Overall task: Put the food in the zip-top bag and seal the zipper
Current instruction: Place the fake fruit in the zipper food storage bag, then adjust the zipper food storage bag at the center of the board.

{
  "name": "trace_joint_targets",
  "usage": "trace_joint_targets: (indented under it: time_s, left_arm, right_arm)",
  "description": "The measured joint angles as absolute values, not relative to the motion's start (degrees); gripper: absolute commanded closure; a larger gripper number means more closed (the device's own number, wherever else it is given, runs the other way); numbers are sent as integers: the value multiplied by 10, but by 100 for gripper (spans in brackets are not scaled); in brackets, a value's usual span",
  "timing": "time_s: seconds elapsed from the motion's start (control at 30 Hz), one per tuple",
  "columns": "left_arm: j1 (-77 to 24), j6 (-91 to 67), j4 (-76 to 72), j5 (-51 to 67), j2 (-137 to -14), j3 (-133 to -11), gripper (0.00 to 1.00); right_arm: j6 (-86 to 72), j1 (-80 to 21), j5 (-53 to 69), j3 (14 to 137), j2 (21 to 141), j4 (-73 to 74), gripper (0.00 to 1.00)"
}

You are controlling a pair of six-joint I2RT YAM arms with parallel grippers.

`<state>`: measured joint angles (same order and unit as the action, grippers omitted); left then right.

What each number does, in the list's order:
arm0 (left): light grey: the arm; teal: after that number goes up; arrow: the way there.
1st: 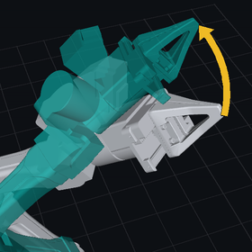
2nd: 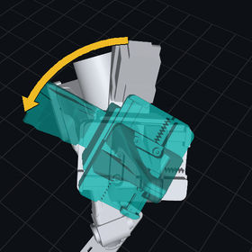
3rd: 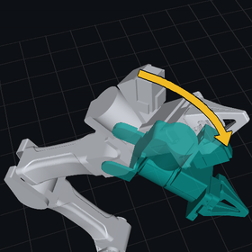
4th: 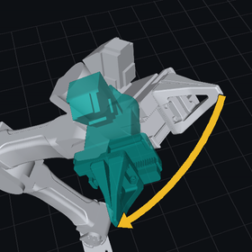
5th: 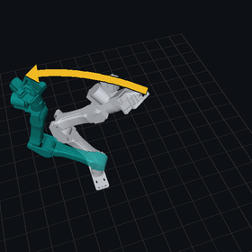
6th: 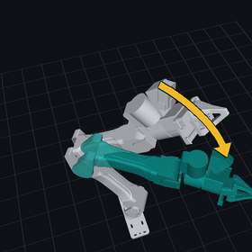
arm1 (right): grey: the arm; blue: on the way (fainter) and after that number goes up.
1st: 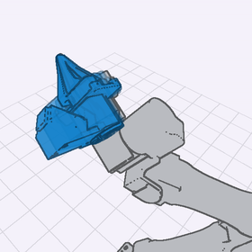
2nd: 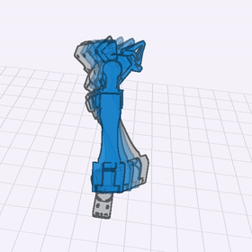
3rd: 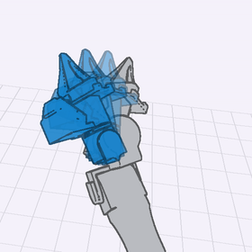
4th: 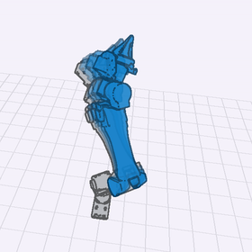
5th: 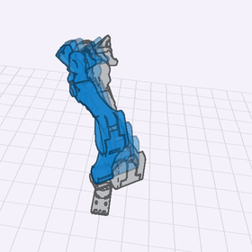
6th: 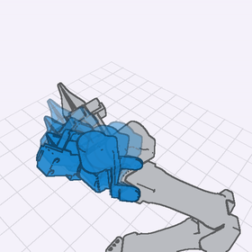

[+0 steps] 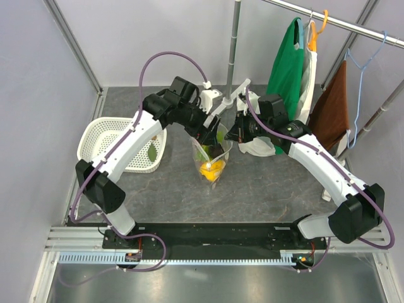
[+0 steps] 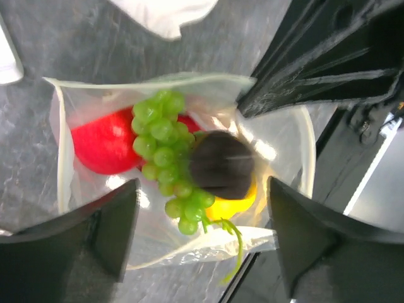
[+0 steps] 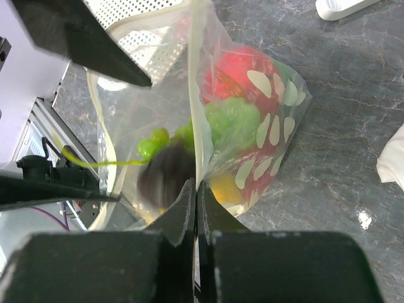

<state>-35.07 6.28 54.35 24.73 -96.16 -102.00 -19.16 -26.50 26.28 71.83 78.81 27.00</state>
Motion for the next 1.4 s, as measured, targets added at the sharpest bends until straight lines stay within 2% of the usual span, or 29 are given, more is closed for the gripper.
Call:
trace_joint_targets:
  time_s: [0.17,0.23,0.3,0.47,0.6,0.67,0.7,0.8,0.83,0.87,1.1,1.33,1.37,1.4]
  left_arm:
    - [-286,88,577,328,-939,-1029,2]
    - [-253,95,578,328,-911,-1033,9]
    - [-239,95,581,313,-886,-1040,12]
    - [-265,79,584,267,-859,-1040,14]
    - [-289,62,583,225,-879,-1037,10]
    - [-295,54,583,213,-898,-1037,13]
    - [-296,50,583,208,-907,-1037,17]
    - [-297,42,583,196,-934,-1036,59]
    - [-296,40,583,195,-940,-1034,88]
    - [-296,41,586,197,-945,-1032,98]
    - [-295,63,668,258,-949,-1036,98]
    - [-294,72,724,383,-891,-1023,98]
    - [-293,71,725,395,-879,-1013,97]
    - [-291,69,723,410,-865,-1000,92]
  right_arm:
    - [-186,-265,267,718,788,270,100]
    - [-184,-265,269,718,788,270,100]
    - [-182,-265,270,718,788,270,100]
    - [-182,-265,272,718,788,270,100]
    - [-184,-265,278,718,788,270,100]
    - [-185,-265,283,718,788,270,100]
    - [-185,-265,284,718,788,270,100]
    - [-185,-265,287,718,788,270,100]
    - [-185,-265,287,718,788,270,100]
    - [-185,-265,287,718,788,270,100]
    - [-176,-265,286,737,788,300,100]
    - [-125,-265,297,869,834,400,100]
    - [-117,-265,300,878,842,399,100]
    - [-110,-265,303,882,849,399,100]
